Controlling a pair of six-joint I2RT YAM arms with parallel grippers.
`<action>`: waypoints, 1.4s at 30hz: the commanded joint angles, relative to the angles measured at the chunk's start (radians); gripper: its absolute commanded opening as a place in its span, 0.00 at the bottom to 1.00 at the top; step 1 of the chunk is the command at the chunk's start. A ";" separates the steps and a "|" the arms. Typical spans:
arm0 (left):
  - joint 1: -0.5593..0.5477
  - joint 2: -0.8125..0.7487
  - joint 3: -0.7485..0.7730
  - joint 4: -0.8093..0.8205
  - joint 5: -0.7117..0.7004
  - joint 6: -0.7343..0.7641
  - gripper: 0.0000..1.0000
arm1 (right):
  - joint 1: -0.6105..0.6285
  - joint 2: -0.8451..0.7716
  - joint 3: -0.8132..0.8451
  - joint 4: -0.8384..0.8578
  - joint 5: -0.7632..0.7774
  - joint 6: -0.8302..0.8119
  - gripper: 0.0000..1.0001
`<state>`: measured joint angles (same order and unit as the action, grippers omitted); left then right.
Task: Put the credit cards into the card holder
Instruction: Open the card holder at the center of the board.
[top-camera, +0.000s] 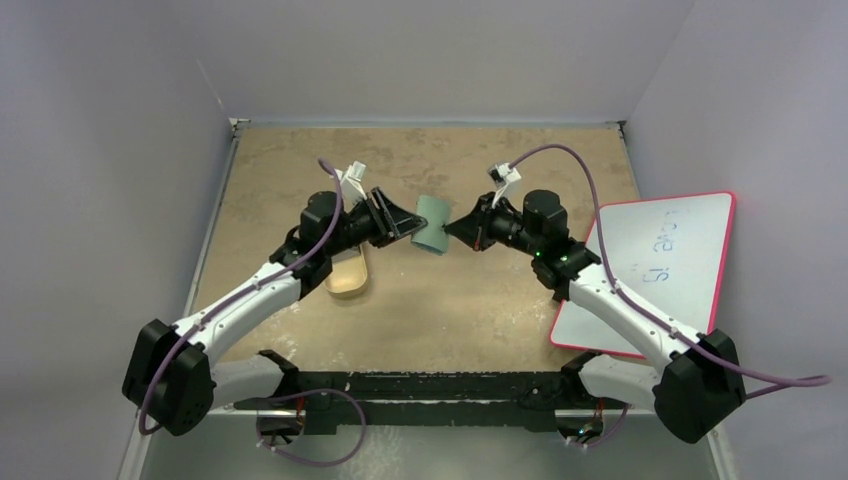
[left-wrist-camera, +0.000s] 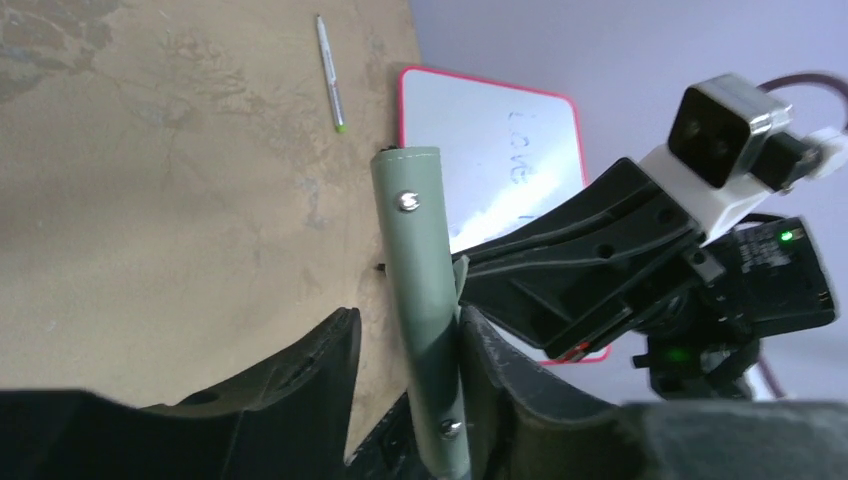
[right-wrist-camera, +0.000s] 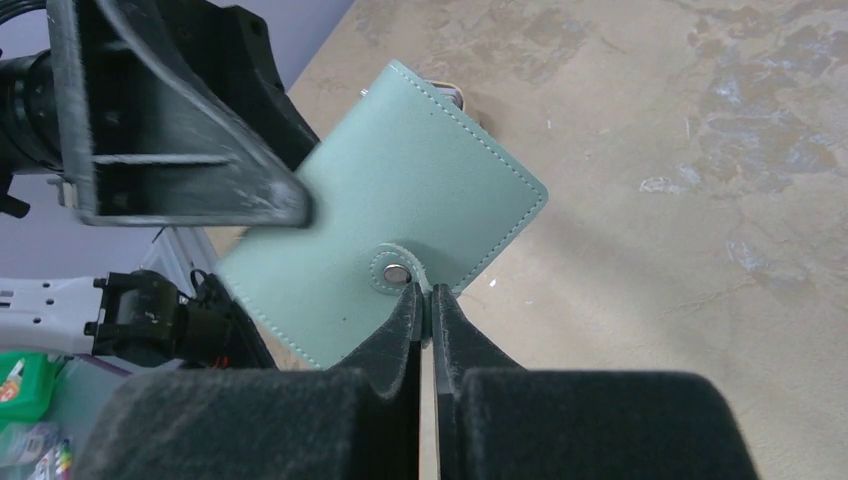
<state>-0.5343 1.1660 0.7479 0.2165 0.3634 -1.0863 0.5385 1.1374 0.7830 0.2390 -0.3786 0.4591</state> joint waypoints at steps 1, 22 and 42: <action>-0.018 0.009 0.005 0.054 -0.001 0.017 0.25 | 0.009 -0.018 0.024 0.109 -0.100 0.013 0.00; -0.018 -0.118 -0.042 -0.157 -0.139 0.325 0.00 | 0.016 -0.045 0.143 -0.128 0.017 0.246 0.47; -0.018 -0.054 -0.002 -0.190 -0.165 0.355 0.00 | 0.049 0.174 0.127 -0.084 0.021 0.364 0.72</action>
<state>-0.5514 1.1130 0.7013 -0.0181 0.2039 -0.7483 0.5777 1.2564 0.9066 0.0971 -0.3046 0.8062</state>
